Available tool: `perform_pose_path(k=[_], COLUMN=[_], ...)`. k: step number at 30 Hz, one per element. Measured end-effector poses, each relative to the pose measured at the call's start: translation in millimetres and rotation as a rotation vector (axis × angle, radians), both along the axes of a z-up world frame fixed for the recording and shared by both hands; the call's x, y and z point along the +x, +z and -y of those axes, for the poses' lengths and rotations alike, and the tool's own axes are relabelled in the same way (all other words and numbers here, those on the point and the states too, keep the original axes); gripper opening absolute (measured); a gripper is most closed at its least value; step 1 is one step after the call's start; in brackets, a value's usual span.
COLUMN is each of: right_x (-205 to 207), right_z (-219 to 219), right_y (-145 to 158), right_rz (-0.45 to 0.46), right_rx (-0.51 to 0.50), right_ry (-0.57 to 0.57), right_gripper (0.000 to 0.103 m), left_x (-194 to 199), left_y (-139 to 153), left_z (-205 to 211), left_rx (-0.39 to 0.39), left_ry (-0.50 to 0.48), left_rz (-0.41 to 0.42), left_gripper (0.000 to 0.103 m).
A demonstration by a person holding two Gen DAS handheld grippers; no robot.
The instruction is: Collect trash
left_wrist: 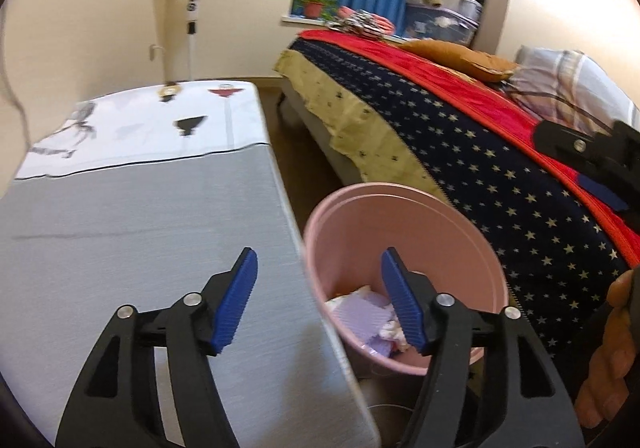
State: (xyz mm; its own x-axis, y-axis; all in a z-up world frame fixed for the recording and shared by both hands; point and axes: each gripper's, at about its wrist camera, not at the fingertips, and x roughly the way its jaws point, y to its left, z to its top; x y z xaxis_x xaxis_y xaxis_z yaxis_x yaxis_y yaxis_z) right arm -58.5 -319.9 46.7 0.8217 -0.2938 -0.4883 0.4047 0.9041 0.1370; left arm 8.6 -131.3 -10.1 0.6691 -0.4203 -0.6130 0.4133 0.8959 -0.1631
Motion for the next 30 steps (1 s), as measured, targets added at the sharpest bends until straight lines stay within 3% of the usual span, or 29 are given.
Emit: perform_pose_path(k=[2,13,22,30], right_x=[-1,-2,-9,-4], right_z=[-6,-72,-106,-119], right_y=[1,-6,-12,-20], right_rz=[0.000,-0.039,-0.062,-0.079], right_rx=[0.003,-0.020,-0.054,-0.074], right_ry=[0.031,0.259,0.337,0.348], right_gripper=[0.092,0.098,0.098,0.098], left_x=[-1,-18,-54,-52], left_y=[4,37,43,37], left_z=[-13,-95,-126,-136], left_rx=[0.012,0.036,0.099,0.079], left_ry=[0.048,0.296,0.371,0.399], left_rz=[0.011,0.078,0.111,0.115], left_gripper=[0.074,0.095,0.095,0.095])
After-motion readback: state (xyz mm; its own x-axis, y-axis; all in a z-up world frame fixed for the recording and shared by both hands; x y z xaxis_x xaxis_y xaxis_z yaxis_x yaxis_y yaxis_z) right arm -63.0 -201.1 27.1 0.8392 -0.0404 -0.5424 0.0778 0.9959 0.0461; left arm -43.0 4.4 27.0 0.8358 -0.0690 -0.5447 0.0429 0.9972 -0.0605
